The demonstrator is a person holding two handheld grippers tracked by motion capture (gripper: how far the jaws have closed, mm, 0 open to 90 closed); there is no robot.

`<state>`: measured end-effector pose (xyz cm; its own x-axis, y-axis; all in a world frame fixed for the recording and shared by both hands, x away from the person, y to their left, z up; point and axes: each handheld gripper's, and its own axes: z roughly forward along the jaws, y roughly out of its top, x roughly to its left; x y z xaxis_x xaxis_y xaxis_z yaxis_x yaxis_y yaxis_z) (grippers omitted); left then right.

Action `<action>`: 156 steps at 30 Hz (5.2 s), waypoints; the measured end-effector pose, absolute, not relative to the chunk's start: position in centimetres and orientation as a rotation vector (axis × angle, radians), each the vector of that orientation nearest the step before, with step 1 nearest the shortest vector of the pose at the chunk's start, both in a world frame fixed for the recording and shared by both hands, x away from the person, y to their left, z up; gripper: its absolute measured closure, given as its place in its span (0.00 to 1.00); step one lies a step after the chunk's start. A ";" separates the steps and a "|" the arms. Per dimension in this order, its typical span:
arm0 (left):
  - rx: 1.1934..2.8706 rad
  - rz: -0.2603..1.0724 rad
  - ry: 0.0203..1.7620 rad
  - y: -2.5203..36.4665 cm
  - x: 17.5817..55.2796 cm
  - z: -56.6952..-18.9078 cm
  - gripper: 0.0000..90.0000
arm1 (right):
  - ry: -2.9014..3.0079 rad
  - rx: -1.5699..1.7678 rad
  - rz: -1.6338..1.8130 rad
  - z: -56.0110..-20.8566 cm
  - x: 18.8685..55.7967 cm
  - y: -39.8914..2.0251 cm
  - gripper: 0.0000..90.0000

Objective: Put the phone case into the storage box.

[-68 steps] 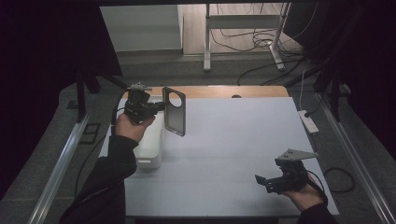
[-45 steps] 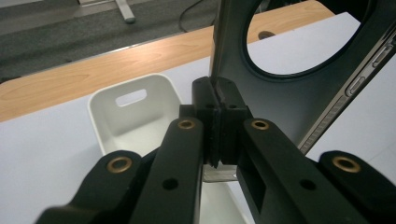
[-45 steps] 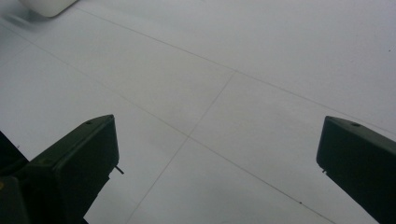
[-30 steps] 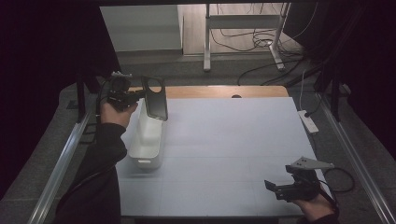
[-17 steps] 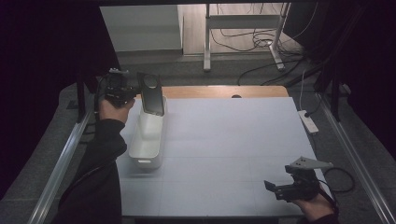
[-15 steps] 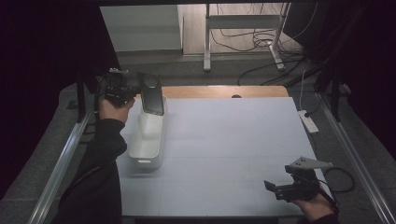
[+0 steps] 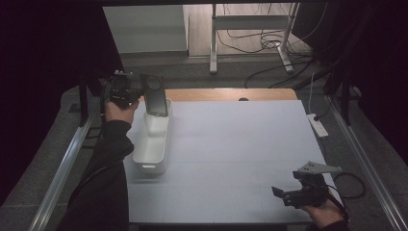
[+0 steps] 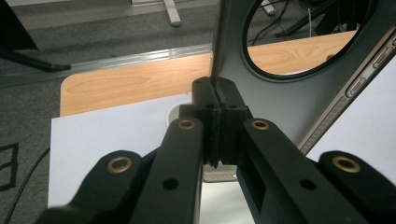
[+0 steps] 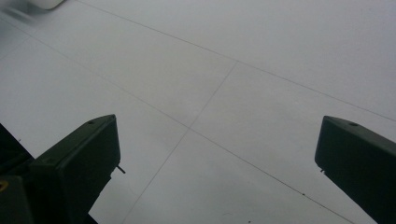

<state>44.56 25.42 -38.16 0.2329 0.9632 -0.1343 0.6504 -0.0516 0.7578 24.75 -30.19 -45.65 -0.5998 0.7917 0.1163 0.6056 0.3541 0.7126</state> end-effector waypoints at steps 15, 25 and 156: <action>1.762 0.540 1.524 25.6 45.8 -40.2 0.99 | 2.380 1.248 1.074 -45.7 24.8 -30.1 0.01; 1.760 0.524 1.541 25.5 46.0 -41.7 0.99 | 2.375 1.248 1.078 -45.7 24.7 -30.1 0.01; 1.898 0.385 1.249 25.1 38.5 -42.9 0.04 | 2.390 1.246 1.061 -45.7 24.7 -30.0 0.00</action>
<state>38.55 25.11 -42.91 0.4630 0.8693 -0.1731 0.6215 -0.1791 0.7627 24.73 -30.00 -45.66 -0.6058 0.7880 0.1100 0.6103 0.3715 0.6997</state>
